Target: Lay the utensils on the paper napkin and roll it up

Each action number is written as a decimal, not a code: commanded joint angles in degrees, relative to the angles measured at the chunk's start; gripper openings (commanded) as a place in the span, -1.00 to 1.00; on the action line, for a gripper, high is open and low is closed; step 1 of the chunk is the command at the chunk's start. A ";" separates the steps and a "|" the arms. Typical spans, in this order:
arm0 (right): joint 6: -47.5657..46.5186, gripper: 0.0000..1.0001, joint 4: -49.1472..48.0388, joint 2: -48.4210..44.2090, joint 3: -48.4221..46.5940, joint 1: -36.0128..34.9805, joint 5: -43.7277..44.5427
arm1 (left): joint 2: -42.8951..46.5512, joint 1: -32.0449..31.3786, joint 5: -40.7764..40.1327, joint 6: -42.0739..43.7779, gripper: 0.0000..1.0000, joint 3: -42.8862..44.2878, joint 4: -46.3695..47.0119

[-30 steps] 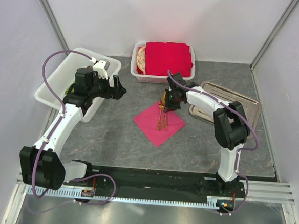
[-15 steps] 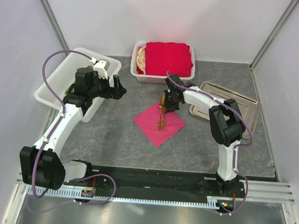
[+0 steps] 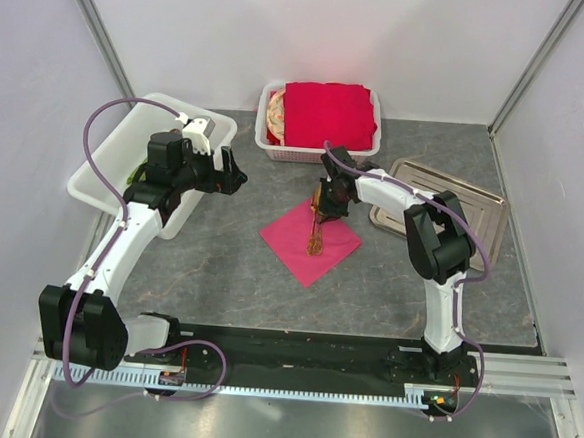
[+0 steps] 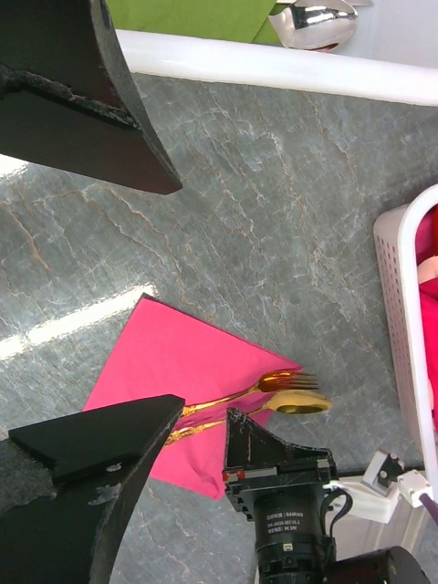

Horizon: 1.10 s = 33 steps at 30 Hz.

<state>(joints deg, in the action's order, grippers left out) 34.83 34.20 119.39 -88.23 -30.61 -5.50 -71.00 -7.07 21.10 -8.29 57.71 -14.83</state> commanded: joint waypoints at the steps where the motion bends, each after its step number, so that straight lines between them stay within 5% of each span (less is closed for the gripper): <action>1: 1.21 -0.88 -0.62 1.02 -2.30 -0.33 -1.01 | -0.28 0.39 -0.36 -0.41 1.00 0.03 2.00; 23: 0.24 -0.55 0.17 0.23 -3.97 -0.33 -1.71 | -0.10 0.39 1.66 0.73 1.00 0.64 1.21; 33: -10.30 -0.49 2.28 -3.72 -7.93 3.53 -6.63 | 4.73 0.39 14.29 19.59 1.00 2.58 -7.74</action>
<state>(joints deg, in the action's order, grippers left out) 30.33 35.24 120.18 -93.51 -29.67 -9.30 -69.54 -6.96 26.11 -1.72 57.78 -17.98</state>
